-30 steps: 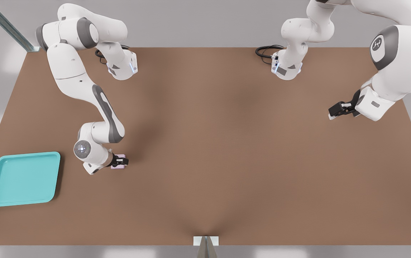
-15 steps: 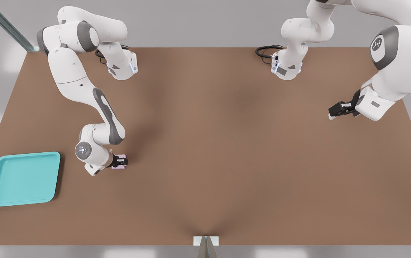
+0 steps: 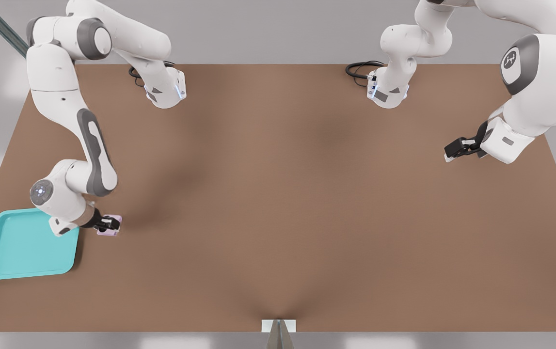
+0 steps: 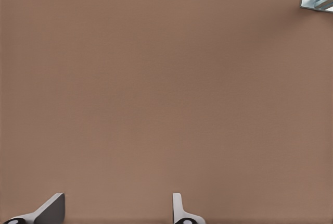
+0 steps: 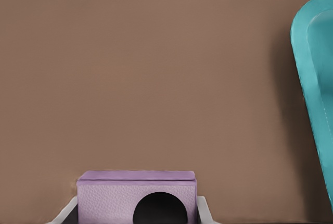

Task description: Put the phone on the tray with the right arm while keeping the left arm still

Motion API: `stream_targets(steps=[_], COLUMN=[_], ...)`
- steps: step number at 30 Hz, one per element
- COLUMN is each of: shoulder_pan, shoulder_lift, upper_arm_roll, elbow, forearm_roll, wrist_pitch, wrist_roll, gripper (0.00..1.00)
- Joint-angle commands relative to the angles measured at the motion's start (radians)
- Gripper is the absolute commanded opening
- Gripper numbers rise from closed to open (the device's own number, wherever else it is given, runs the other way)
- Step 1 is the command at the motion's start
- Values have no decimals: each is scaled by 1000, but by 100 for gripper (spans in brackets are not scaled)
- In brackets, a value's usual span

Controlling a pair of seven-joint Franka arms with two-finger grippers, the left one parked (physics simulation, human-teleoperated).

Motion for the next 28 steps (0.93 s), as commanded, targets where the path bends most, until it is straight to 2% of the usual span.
stream_targets(steps=[1,4,8,11,14,16,19,20,21,22,23,24,25,26,28], shoulder_pan=[-71,-192,-272,-272,-269,-194,81,116,156,150,214,366,386,394,396], shoulder_lift=[-1,14,192,235,231,134,-87,-154,-171,-304,-388,-392,-395,-395,-395], upper_arm_roll=[-1,-9,-13,-15,-2,62,83,143,163,174,134,-53,-134,-144,-145], elbow=[25,88,366,401,404,405,405,404,404,335,278,283,264,260,254], forearm_roll=[-11,-11,-9,-11,-9,-37,-178,-176,-176,-165,-153,-92,2,-43,-43], wrist_pitch=[-7,-8,-138,-131,-128,-155,-448,-529,-597,-635,-648,-694,-703,-698,-697], wrist_roll=[-372,-583,-771,-782,-767,-603,-60,69,157,172,209,221,108,103,101], gripper=[69,69,69,100,100,100,100,100,100,100,100,100,100,100,100])
